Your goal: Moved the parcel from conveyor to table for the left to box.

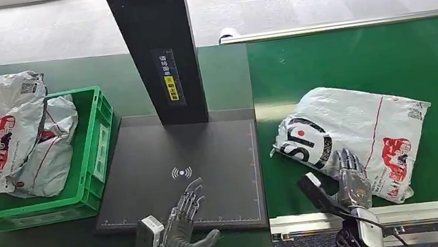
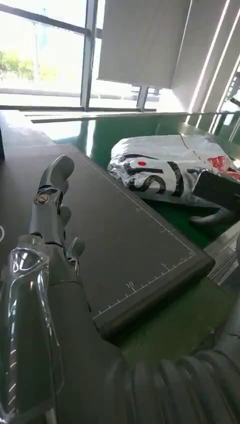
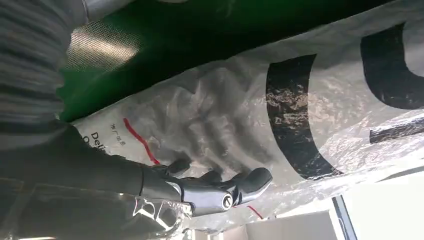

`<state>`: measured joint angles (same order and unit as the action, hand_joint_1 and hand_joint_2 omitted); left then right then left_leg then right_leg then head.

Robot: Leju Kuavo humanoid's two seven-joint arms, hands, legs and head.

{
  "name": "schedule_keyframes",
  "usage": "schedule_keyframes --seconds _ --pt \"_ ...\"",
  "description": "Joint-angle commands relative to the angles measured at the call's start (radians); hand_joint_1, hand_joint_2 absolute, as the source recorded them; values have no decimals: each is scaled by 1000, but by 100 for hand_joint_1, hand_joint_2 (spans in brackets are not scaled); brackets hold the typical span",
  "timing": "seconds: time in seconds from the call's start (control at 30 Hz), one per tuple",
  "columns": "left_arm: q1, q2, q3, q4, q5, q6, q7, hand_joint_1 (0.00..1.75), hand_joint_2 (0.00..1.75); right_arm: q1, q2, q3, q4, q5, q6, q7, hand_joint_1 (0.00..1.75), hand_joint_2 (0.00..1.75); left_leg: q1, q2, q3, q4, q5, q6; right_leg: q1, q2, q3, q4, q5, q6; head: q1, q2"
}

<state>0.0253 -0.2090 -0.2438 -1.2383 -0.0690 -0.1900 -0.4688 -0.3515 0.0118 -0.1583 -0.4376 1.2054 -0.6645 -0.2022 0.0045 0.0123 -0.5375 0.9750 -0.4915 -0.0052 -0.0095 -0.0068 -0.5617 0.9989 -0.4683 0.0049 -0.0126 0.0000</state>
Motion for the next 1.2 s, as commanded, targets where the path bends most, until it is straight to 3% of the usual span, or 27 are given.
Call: schedule_keyframes --seconds 0.03,0.83,0.87,1.2 --pt "-1 10 13 21 1 1 7 0 175 -13 -2 -21 18 4 -3 7 0 175 0 -1 1 -1 0 0 0 1 1 -1 0 0 0 0" --pt "-6 13 12 38 1 5 4 0 175 -18 -4 -23 23 30 -1 35 0 175 0 -1 1 -1 0 0 0 0 1 -1 0 0 0 0" --pt "-7 12 12 38 1 5 4 0 175 -17 -4 -23 23 30 0 35 171 175 1 -1 1 -1 0 0 1 0 1 -2 1 0 0 0" --pt "-14 6 33 32 2 10 3 0 175 -11 -2 -44 5 34 16 37 175 175 0 -1 0 0 0 0 0 0 0 -1 0 0 0 0"
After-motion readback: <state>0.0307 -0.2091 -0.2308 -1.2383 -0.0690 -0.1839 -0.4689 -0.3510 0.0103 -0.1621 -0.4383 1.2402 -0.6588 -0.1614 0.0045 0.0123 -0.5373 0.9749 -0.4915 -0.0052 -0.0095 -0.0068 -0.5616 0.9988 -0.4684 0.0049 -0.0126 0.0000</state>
